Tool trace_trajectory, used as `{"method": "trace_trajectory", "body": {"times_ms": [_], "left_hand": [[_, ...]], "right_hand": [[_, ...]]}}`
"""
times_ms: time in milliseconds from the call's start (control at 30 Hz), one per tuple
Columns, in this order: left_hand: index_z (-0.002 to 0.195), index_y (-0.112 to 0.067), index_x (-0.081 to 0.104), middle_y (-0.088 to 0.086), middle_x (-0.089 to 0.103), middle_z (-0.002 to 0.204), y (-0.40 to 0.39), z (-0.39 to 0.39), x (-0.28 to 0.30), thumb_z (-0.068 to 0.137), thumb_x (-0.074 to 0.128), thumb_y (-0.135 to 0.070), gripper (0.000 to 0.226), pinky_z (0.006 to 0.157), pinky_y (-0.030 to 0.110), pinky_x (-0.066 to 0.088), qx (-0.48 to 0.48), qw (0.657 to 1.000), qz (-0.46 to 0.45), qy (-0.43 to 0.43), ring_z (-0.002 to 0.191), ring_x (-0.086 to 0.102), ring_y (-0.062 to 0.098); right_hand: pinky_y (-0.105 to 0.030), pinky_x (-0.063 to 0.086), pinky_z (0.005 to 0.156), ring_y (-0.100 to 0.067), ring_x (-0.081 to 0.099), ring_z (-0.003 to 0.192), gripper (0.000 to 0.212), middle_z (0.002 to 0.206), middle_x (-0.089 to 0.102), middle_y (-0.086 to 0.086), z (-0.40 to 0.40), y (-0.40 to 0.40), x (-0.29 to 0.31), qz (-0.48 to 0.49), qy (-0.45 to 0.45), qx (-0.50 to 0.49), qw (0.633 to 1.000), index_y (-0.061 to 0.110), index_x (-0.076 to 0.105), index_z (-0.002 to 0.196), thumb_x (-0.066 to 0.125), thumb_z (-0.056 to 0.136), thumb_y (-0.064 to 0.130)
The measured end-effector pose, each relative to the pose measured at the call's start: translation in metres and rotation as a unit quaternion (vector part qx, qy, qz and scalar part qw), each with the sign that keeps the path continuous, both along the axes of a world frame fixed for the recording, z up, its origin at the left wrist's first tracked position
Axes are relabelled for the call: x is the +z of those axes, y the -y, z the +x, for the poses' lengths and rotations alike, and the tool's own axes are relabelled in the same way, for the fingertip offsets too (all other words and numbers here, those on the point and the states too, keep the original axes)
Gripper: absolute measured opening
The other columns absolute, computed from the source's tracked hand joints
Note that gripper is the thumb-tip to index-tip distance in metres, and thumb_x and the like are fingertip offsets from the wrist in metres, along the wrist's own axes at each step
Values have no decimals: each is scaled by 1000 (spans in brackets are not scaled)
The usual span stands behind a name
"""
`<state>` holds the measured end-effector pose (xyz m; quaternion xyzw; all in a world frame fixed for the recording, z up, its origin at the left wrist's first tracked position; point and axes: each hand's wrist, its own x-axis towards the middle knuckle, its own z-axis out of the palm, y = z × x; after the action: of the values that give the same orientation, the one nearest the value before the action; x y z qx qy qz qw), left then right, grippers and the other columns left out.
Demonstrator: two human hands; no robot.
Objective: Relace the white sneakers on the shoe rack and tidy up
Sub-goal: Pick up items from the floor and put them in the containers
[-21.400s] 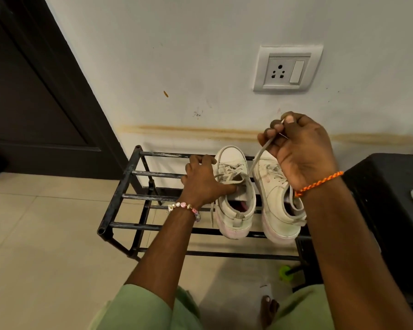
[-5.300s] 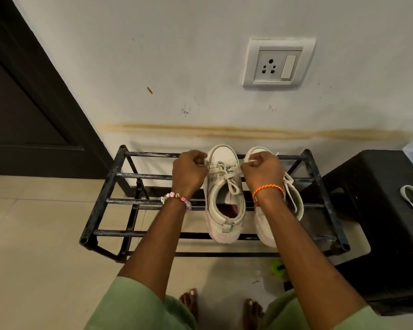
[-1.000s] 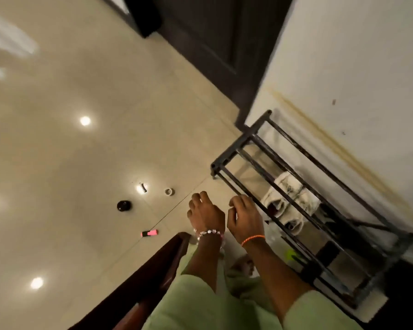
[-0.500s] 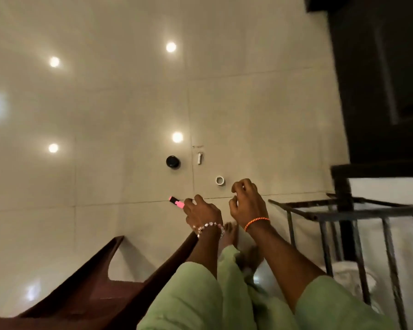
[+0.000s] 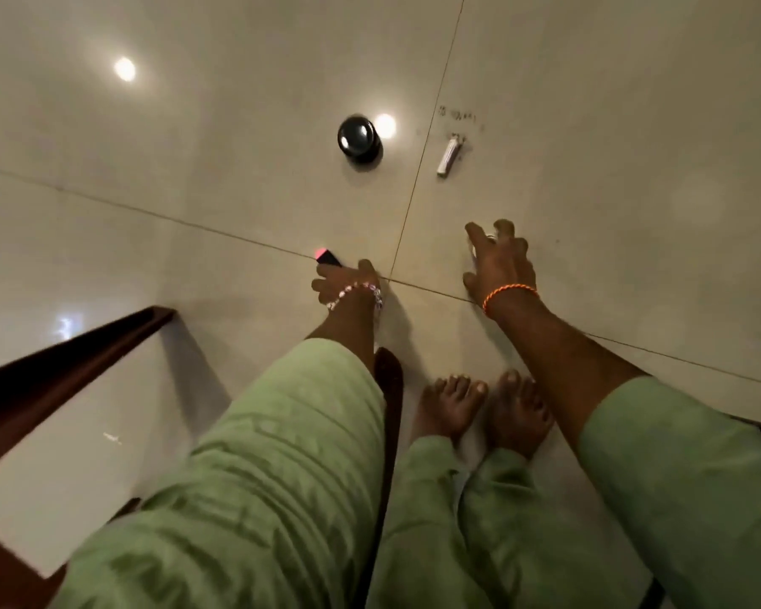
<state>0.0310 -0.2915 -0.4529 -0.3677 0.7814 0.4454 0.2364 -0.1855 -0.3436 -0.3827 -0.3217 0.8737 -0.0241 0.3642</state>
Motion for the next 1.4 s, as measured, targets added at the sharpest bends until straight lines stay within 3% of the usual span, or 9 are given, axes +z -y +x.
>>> {"method": "trace_trajectory", "body": {"times_ms": [100,267,500,600,667,733,800,1067,1400], "left_hand": [[104,-20,52,6,70,88,3,5,-34,81,46,-19,24,57,31,50,1,999,29,34,73,66,26],[103,-21,50,4,70,88,15,6,-41,80,46,-21,23,59,30,50,108,992,15,-60,75,66,25],[101,-22,54,5,67,84,15,-3,-26,81,51,-19,20,56,30,47,119,992,22,-16,71,65,26],[115,-24,61,8,63,112,28,-21,-8,91,43,-25,30,81,32,49,127,985,72,88,102,64,25],[137,-22,44,6,47,141,78,-75,55,101,36,-33,38,102,31,32,176,974,-115,80,131,43,22],[130,-9,43,12,54,132,83,-127,152,100,42,-24,34,91,31,36,189,977,-38,90,121,50,29],[119,-2,43,18,60,116,106,-162,223,98,45,-15,25,76,31,38,290,952,-95,33,104,57,35],[123,-4,45,18,62,114,53,-202,404,96,43,-9,28,77,34,42,55,989,-135,-15,103,59,36],[110,-2,56,13,65,95,-65,-174,514,91,54,-5,18,65,26,36,-155,972,-39,-170,82,59,32]], "right_hand": [[-41,45,82,-38,41,112,48,136,34,-16,5,-8,-31,-12,-46,-23,999,17,48,127,55,84,0],[-37,43,68,-35,42,105,35,122,42,-15,3,-9,-45,-61,-61,-43,995,13,58,111,44,86,-7],[-39,46,75,-36,46,103,38,116,47,-16,-5,-17,17,-136,-25,-77,987,8,56,117,61,79,9],[-37,47,73,-38,53,94,37,107,50,-17,-8,-24,67,-198,1,-145,969,5,59,107,69,73,11],[-32,46,69,-35,55,87,36,105,48,-15,-14,-29,102,-215,6,-182,960,5,59,104,71,71,11],[-27,44,69,-32,56,86,36,105,47,-13,-21,-34,141,-236,2,-221,946,6,59,103,71,70,9],[-25,42,71,-31,56,86,37,104,47,-13,-25,-38,175,-254,-16,-264,930,6,60,103,71,68,9],[-25,44,73,-32,59,87,36,103,50,-15,-28,-100,329,-313,-108,-448,830,4,62,102,74,68,10],[-14,46,71,-8,54,82,37,100,56,-10,29,-221,451,-371,-207,-614,665,3,62,102,75,68,8]]}}
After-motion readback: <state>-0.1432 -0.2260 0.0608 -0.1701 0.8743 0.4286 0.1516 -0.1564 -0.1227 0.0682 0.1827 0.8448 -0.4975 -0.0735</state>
